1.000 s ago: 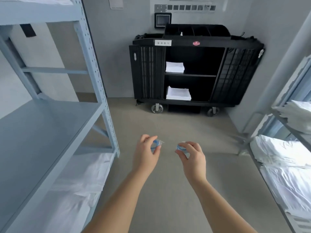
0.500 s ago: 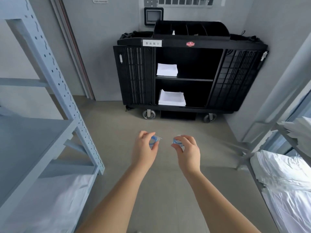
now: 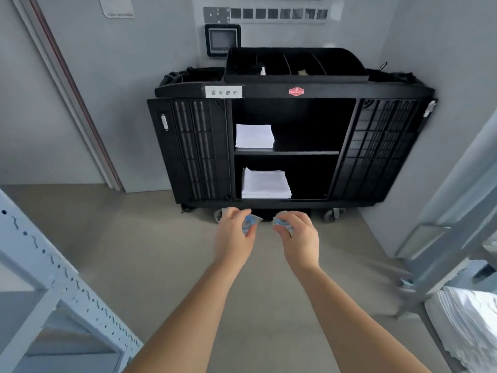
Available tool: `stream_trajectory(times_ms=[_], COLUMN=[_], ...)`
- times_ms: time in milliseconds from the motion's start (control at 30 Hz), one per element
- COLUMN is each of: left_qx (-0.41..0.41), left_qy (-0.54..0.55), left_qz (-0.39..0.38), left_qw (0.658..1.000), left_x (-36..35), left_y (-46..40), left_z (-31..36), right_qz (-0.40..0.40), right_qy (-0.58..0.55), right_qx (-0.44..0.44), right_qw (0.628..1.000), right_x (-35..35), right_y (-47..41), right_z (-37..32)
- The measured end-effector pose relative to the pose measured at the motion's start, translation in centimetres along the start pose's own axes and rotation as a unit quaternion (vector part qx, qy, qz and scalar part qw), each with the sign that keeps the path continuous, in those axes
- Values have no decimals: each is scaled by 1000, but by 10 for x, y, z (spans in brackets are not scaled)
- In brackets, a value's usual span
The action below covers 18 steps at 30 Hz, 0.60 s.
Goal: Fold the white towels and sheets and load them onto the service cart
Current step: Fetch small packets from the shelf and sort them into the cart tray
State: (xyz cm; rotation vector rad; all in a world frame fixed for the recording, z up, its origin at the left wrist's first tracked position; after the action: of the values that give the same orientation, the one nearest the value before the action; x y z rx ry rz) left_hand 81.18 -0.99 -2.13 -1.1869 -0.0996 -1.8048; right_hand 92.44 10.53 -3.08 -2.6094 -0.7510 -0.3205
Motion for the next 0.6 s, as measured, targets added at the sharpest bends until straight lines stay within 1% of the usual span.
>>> stream_trajectory(times_ms=[200,400,600], left_qx=[-15,-27,-32], left_qy=[25,32,30], left_qz=[-7,3,22], left_qw=[1000,999,999], left_x=[-40,-87,-138], left_y=[-104,-202,-326], left_z=[-1,0,12], right_qz=[17,24,29], right_qy=[-11,-23,-23], right_qx=[4,6,22], right_qw=[1000,999,999], right_x=[-22,-40,-41], right_y=[-106,-210,-346], right_z=[14,48,80])
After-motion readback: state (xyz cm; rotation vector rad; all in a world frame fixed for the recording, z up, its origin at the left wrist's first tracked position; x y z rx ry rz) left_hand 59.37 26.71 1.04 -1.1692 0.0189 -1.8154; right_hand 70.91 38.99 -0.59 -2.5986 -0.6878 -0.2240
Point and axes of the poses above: each hand's wrist, its own y-axis away from the middle knuckle, its own x-axis out of the back of the hand, z = x × y, the point moved 4 cm from there along -y, towards the middle knuckle, and after that the axes turned 11 degrees about -y, right-handed, at the moved point
